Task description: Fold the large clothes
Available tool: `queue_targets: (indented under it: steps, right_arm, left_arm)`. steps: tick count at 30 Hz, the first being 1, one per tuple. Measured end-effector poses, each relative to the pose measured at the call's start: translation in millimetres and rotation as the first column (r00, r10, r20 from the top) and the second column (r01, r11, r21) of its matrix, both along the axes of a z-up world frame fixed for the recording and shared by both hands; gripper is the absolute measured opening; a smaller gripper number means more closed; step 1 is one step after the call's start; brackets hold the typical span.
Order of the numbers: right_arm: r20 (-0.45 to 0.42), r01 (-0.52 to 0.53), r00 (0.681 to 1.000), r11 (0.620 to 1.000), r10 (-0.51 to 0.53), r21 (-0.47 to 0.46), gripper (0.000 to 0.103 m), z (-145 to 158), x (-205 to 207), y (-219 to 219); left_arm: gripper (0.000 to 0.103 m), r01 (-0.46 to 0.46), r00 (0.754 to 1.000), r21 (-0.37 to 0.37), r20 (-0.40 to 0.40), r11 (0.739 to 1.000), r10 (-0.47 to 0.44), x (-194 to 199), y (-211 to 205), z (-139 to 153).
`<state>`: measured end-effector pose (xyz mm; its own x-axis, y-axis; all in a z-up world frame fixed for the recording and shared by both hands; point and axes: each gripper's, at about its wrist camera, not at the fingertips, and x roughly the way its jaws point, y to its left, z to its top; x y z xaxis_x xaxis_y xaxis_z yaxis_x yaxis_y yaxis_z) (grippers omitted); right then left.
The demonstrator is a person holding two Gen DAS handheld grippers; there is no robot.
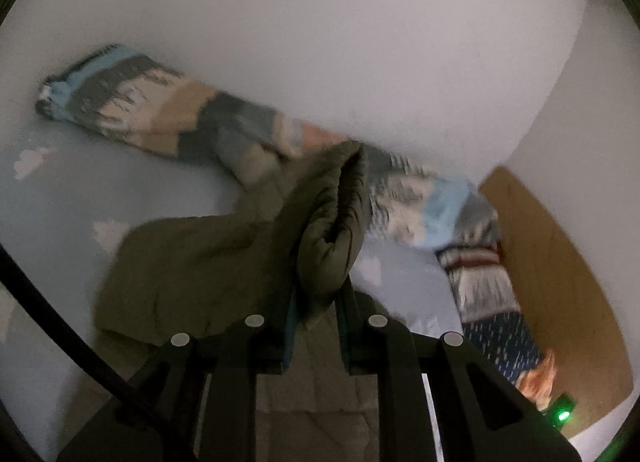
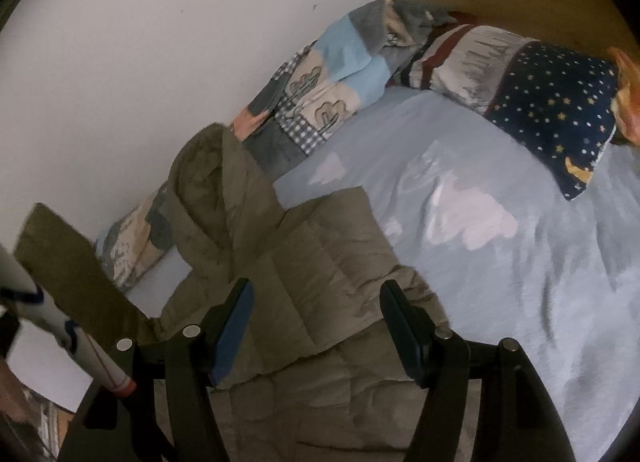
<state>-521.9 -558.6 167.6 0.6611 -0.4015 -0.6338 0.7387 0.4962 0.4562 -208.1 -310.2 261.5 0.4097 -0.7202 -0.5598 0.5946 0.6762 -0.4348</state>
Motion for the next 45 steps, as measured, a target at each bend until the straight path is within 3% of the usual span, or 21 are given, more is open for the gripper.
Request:
queue_targets:
  steps: [8, 12, 15, 17, 19, 23, 27, 29, 34, 39, 45]
  right_arm:
    - [0.043, 0.028, 0.999, 0.999, -0.029, 0.025, 0.070, 7.6, -26.2, -13.5]
    - [0.060, 0.050, 0.997, 0.998, -0.053, 0.044, 0.070, 7.8, -38.0, -20.5]
    - [0.063, 0.053, 0.996, 0.997, -0.056, 0.057, 0.070, 6.2, -41.5, -23.9]
    - [0.062, 0.051, 0.997, 0.997, -0.055, 0.059, 0.070, 6.7, -41.8, -25.3]
    - [0.064, 0.051, 0.996, 0.997, -0.055, 0.059, 0.070, 6.8, -42.0, -25.9]
    - [0.070, 0.063, 0.995, 0.996, -0.067, 0.064, 0.070, 7.0, -42.1, -27.9]
    - [0.081, 0.052, 0.995, 0.996, -0.059, 0.078, 0.070, 3.9, -36.2, -28.2]
    - [0.092, 0.021, 0.995, 0.997, -0.028, 0.078, 0.056, 2.0, -28.2, -25.4]
    - [0.037, -0.081, 0.996, 0.996, 0.079, 0.049, 0.040, -5.1, 9.6, -6.3]
    - [-0.041, -0.158, 0.986, 0.986, 0.160, 0.047, 0.037, -21.5, 47.6, 13.6]
    - [-0.119, -0.187, 0.974, 0.981, 0.192, 0.049, 0.037, -37.8, 80.8, 22.3]
  left_arm:
    - [0.015, 0.087, 0.994, 0.175, -0.086, 0.981, -0.073, -57.4, -83.6, -108.7]
    - [0.015, 0.136, 0.988, 0.291, -0.103, 0.947, -0.111, -84.3, -110.6, -163.6]
    - [0.016, 0.152, 0.988, 0.350, -0.092, 0.924, -0.127, -94.3, -118.3, -184.8]
    - [0.025, 0.167, 0.985, 0.370, -0.090, 0.914, -0.144, -95.9, -121.2, -186.7]
    - [0.045, 0.232, 0.971, 0.361, -0.134, 0.903, -0.196, -98.1, -119.5, -183.0]
    - [0.046, 0.276, 0.961, 0.317, -0.098, 0.908, -0.258, -97.1, -102.5, -152.2]
    - [0.054, 0.187, 0.982, 0.293, -0.023, 0.938, -0.188, -66.7, -63.3, -120.5]
    - [0.054, 0.133, 0.991, 0.313, -0.012, 0.940, -0.136, -45.3, -50.2, -116.4]
    - [0.054, -0.034, 0.999, 0.403, 0.007, 0.915, 0.035, 26.2, 3.9, -129.7]
    - [0.054, -0.125, 0.992, 0.491, 0.050, 0.862, 0.115, 71.8, 35.1, -153.0]
    - [0.054, -0.100, 0.994, 0.488, 0.010, 0.867, 0.109, 93.8, 41.9, -178.4]
